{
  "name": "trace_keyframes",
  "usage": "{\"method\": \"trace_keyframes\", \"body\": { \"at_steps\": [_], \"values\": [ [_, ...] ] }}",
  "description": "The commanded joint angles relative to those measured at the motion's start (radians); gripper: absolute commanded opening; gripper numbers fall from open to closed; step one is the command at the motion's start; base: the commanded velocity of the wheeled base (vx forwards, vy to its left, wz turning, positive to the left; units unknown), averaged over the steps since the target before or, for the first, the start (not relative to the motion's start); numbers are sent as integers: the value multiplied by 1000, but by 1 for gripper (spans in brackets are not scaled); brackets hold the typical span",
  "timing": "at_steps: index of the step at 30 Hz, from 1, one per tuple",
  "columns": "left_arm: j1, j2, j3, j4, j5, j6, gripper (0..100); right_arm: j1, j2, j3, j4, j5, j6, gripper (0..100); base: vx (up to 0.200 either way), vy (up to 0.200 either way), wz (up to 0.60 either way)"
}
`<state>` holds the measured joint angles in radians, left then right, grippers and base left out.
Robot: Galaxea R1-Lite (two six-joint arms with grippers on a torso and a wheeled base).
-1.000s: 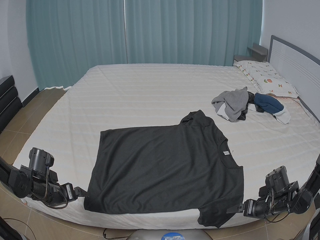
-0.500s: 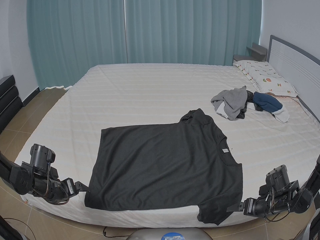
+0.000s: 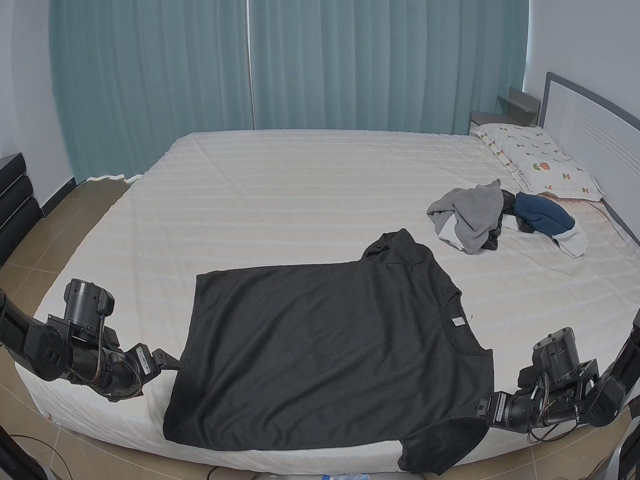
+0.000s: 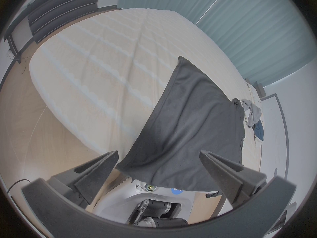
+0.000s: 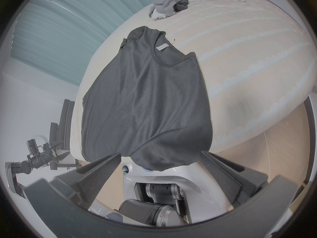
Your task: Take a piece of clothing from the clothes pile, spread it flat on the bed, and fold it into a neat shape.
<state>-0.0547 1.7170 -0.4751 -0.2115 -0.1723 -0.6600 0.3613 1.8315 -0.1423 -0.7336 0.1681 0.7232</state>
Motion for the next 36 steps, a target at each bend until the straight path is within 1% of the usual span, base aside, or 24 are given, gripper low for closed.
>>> {"method": "trace_keyframes", "body": {
  "at_steps": [1,2,3,5,7,9,11,12,13,15,16,20,23,25,26,28,29,30,31,32,36],
  "values": [
    [1,32,-17,-3,-3,-4,100,1,6,0,-4,-1,9,100,0,0,0],
    [-1,56,-54,-5,-12,-24,100,1,6,1,-6,-1,9,100,0,0,0],
    [-1,56,-54,-5,-12,-24,100,1,6,1,-6,-1,9,100,0,0,0],
    [1,125,-168,6,-7,-69,100,1,8,1,-6,-1,10,100,0,0,0],
    [4,150,-203,7,-4,-73,100,1,8,1,-6,-1,10,100,0,0,0],
    [21,245,-327,7,-7,-75,100,-2,-1,3,-6,-1,12,100,0,0,0],
    [30,294,-401,11,-15,-79,100,-25,-6,1,-6,1,10,100,0,0,0],
    [30,294,-401,11,-15,-79,100,-25,-6,1,-6,1,10,100,0,0,0],
    [38,363,-484,18,-21,-79,100,-48,-8,-2,-6,5,10,100,0,0,0],
    [39,374,-496,20,-22,-79,100,-50,-8,-2,-6,7,10,100,0,0,0],
    [41,475,-625,24,-35,-79,100,-68,-3,-3,-6,10,10,100,0,0,0],
    [45,616,-832,35,-30,-104,100,-100,-11,-10,-6,7,-1,100,0,0,0],
    [50,688,-976,90,-27,-133,100,-133,-26,-11,-6,10,-4,100,0,0,0],
    [56,733,-1071,133,-30,-139,100,-139,-23,-16,-4,10,-5,100,0,0,0],
    [56,736,-1079,136,-30,-141,100,-139,-21,-17,-4,10,-5,100,0,0,0],
    [58,817,-1225,173,-22,-161,100,-139,-17,-17,-6,10,-7,100,0,0,0],
    [58,839,-1260,178,-19,-173,100,-137,-18,-16,-4,10,-8,100,0,0,0],
    [58,839,-1260,178,-19,-173,100,-137,-18,-16,-4,10,-8,100,0,0,0],
    [56,875,-1315,178,-16,-204,100,-136,-20,-16,-4,10,-8,100,0,0,0],
    [56,892,-1338,178,-15,-214,100,-134,-21,-16,-4,10,-8,100,0,0,0],
    [68,905,-1363,176,-1,-221,100,-143,-28,-17,-6,8,-24,100,0,0,0]
  ]
}}
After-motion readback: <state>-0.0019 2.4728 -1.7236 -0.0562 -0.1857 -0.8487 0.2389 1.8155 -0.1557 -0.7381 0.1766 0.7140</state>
